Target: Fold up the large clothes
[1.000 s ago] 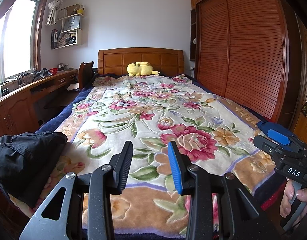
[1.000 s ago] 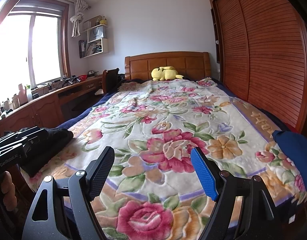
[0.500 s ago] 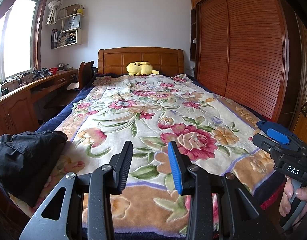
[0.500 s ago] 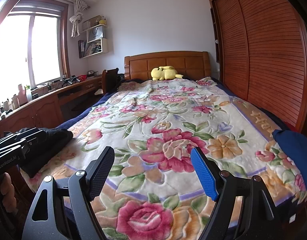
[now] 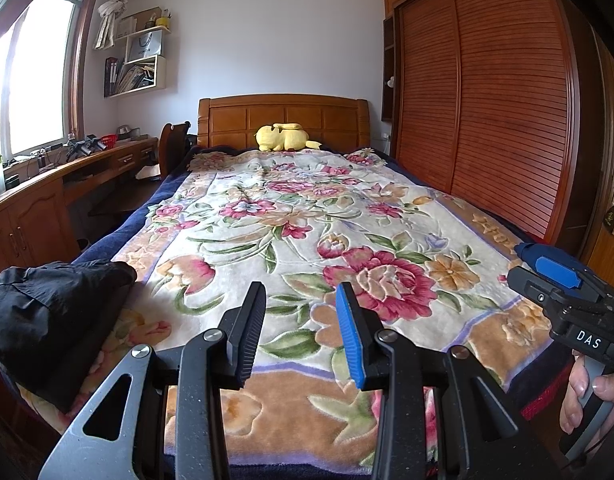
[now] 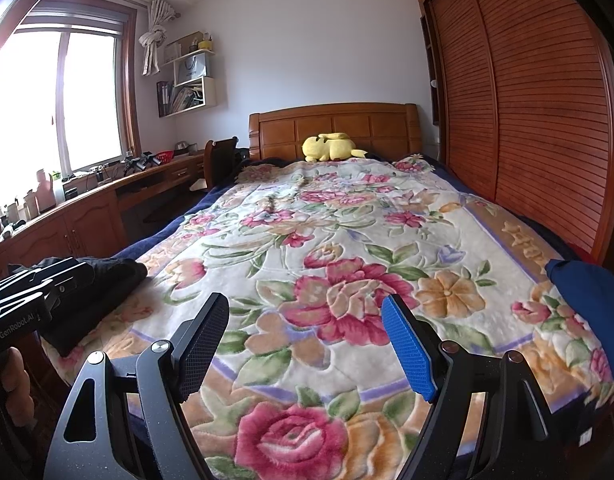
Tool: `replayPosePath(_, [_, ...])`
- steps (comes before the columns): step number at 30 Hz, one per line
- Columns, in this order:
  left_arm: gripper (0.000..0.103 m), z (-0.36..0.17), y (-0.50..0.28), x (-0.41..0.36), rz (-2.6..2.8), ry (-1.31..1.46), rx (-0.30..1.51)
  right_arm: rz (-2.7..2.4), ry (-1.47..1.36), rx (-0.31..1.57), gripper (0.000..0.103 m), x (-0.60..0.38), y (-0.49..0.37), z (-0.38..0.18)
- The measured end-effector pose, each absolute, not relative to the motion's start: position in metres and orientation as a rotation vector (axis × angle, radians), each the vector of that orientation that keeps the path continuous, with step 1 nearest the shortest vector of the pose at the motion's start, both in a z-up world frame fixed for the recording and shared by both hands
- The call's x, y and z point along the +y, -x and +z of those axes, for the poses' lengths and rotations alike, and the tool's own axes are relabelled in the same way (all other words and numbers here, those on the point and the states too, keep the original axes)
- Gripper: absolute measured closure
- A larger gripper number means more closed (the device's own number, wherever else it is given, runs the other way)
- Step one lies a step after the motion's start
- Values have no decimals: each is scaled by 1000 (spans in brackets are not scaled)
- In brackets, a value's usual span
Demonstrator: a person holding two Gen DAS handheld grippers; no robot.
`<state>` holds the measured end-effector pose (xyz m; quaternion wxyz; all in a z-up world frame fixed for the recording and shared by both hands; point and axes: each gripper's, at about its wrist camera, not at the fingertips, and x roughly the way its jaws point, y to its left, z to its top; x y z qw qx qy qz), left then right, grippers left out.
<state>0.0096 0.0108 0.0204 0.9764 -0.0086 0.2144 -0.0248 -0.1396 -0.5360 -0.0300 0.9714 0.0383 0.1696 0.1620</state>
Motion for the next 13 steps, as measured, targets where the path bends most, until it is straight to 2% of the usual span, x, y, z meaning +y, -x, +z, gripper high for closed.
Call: replayPosePath(13, [66, 20, -9, 11, -50, 15, 432, 334, -80, 344, 22, -535, 137, -30])
